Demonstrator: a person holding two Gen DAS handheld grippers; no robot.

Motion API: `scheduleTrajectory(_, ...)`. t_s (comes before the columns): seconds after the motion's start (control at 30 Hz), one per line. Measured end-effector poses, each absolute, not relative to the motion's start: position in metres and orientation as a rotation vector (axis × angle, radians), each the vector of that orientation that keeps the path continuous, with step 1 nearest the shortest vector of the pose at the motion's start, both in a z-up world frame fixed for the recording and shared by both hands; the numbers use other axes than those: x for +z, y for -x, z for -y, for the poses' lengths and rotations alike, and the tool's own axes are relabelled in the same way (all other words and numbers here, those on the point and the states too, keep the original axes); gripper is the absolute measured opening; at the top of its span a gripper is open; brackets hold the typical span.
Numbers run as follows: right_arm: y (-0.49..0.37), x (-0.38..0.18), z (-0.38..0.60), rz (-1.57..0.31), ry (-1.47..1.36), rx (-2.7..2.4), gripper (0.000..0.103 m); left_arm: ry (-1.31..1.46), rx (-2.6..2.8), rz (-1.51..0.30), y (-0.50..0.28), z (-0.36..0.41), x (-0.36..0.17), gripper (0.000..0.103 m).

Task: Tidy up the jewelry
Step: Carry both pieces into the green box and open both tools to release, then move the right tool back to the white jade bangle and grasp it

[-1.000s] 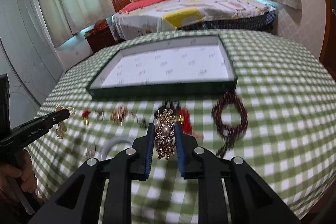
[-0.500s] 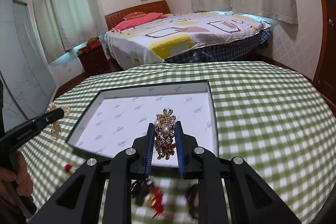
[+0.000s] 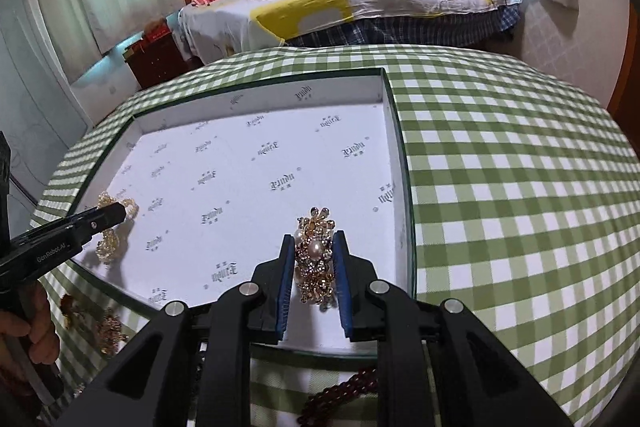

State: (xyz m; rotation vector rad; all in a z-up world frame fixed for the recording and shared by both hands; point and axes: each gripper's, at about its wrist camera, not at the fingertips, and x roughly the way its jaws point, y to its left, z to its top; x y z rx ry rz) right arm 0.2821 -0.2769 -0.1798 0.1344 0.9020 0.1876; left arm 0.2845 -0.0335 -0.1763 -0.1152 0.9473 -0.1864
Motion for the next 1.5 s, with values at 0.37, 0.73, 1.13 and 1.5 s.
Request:
scheduleTrajectory(0.37,-0.288,-0.176,0.275,-0.877,-0.161,0.213,0.043,0.093,-0.188,-0.937,-0.286,0.034,-0.180,0.047)
scheduleTrajectory(0.73,-0.261,-0.150,0.276,-0.784,-0.176,0.190,0.058,0.133,-0.186,-0.878,-0.265,0.025,-0.160,0.067)
scheduleTrajectory(1.13,-0.185,-0.139,0.242,-0.721,-0.105,0.198,0.062,0.071,-0.101,-0.750,-0.174,0.010,-0.131,0.070)
scheduleTrajectory(1.5,-0.136,-0.149,0.216,-0.721,-0.080,0.241,0.062,0.056,-0.035,-0.771,-0.102,-0.017,-0.141,0.070)
